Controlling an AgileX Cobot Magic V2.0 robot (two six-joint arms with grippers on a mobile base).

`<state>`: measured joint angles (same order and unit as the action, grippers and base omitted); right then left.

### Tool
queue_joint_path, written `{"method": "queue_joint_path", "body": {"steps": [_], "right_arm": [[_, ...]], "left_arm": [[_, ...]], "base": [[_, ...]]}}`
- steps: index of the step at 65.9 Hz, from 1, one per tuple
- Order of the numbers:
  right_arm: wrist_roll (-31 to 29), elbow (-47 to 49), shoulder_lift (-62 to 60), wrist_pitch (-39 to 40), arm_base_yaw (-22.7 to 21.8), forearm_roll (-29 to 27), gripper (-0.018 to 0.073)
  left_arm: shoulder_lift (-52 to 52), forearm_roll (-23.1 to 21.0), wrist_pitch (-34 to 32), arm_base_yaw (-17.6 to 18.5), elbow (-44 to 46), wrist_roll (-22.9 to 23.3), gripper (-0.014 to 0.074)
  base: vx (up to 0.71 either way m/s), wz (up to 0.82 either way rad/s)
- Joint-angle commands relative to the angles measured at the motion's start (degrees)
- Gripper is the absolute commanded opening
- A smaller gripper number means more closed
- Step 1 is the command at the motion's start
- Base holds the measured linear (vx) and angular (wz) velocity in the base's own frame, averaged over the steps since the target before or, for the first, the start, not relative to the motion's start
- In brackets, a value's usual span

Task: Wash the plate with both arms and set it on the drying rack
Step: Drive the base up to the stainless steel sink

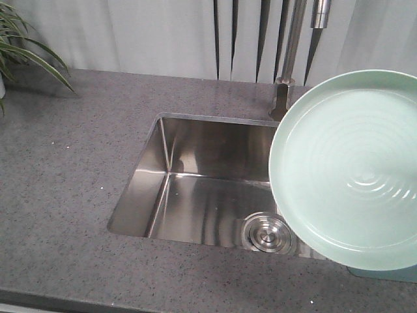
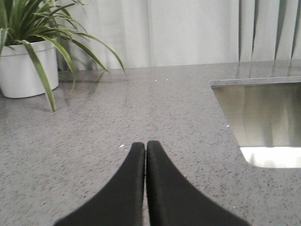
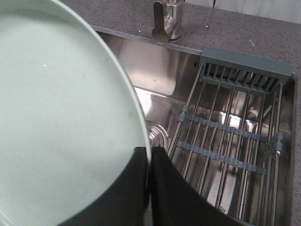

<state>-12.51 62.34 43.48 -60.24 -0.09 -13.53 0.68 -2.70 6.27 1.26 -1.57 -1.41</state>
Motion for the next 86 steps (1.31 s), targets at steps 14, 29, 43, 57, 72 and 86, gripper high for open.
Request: {"method": "queue_joint_path", "body": {"steps": [14,29,43,57,72,86], "right_arm": [[0.0,1.3,-0.2,3.9,-0.3,-0.7,-0.0003],[0.0,1.3,-0.2,3.9,-0.3,-0.7,-0.0003],[0.0,1.3,-0.2,3.9,-0.3,-0.7,-0.0003],[0.0,1.3,-0.2,3.9,-0.3,-0.7,-0.0003],[0.0,1.3,-0.2,3.9,-0.3,-0.7,-0.0003],[0.0,1.3,-0.2,3.9,-0.3,-0.7,-0.0003]], "left_arm": [[-0.3,-0.5,-4.4,0.5,-1.4,0.2,-0.0006],[-0.3,-0.5,-4.4,0.5,-1.4,0.2,-0.0006],[-0.3,-0.5,-4.4,0.5,-1.4,0.2,-0.0006],[-0.3,-0.5,-4.4,0.5,-1.4,0.2,-0.0006],[-0.3,-0.5,-4.4,0.5,-1.4,0.2,-0.0006],[-0.3,-0.5,-4.4,0.5,-1.4,0.2,-0.0006]], "base": [[0.03,-0.16],[0.03,-0.13],[0.03,-0.11],[0.03,-0.1],[0.01,-0.03],[0.0,-0.02]]}}
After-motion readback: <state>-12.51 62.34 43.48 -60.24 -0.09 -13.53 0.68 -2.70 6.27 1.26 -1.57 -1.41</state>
